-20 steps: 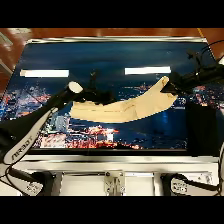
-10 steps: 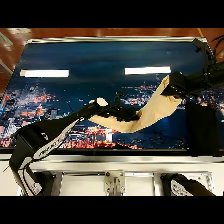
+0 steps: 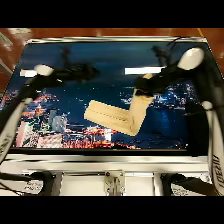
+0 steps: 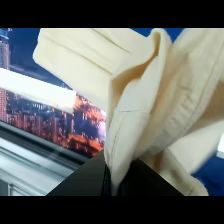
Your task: Fold the shirts.
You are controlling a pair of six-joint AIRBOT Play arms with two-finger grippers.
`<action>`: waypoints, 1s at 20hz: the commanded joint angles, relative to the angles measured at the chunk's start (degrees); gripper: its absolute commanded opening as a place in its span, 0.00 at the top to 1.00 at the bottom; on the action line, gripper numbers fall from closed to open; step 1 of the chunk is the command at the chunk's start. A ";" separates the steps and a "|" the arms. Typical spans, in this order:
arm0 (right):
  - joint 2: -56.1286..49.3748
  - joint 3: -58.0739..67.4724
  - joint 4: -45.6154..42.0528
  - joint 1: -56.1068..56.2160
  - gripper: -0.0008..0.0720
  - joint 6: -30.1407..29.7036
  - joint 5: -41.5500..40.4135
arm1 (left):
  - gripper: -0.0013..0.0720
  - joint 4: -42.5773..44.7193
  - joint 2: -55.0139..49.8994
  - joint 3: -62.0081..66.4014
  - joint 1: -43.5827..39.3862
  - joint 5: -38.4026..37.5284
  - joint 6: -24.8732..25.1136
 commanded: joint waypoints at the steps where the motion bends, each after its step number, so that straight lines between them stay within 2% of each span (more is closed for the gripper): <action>1: -11.80 0.02 3.41 8.11 0.90 0.50 -14.23 | 0.93 2.34 13.81 0.02 15.12 -6.25 0.61; 5: -24.65 0.02 19.67 13.29 0.90 -0.02 -25.53 | 0.93 2.36 26.47 0.02 28.50 -15.96 0.85; 8: -29.86 0.02 32.79 15.63 0.87 -2.47 -30.45 | 0.93 4.39 32.57 0.02 33.07 -23.08 0.83; 9: -30.73 0.02 35.26 16.13 0.66 -2.64 -32.41 | 0.93 5.53 33.86 0.00 33.20 -24.39 0.81; 10: -31.15 0.02 37.24 16.41 0.27 -2.73 -33.62 | 0.93 6.49 34.91 -0.02 33.05 -25.66 0.81; 11: -31.21 0.02 38.38 16.37 0.19 -3.32 -34.29 | 0.93 7.02 35.45 -0.02 32.76 -26.62 0.81; 12: -31.04 0.02 38.88 16.04 0.19 -4.20 -34.10 | 0.93 6.99 35.67 -0.04 32.57 -27.41 0.79; 14: -30.16 0.02 38.05 14.25 0.19 -5.68 -29.49 | 0.93 7.02 35.54 -0.04 32.04 -27.58 0.79; 16: -27.93 0.02 32.13 10.95 0.19 -6.27 -19.87 | 0.93 7.04 35.41 -0.04 32.02 -27.39 0.81; 18: -24.41 0.02 21.05 7.21 0.19 -4.94 -10.80 | 0.93 7.06 35.41 -0.04 32.06 -27.19 0.83; 20: -20.00 0.02 5.31 3.39 0.19 -1.79 -1.09 | 0.93 7.06 35.39 -0.04 32.06 -26.80 0.85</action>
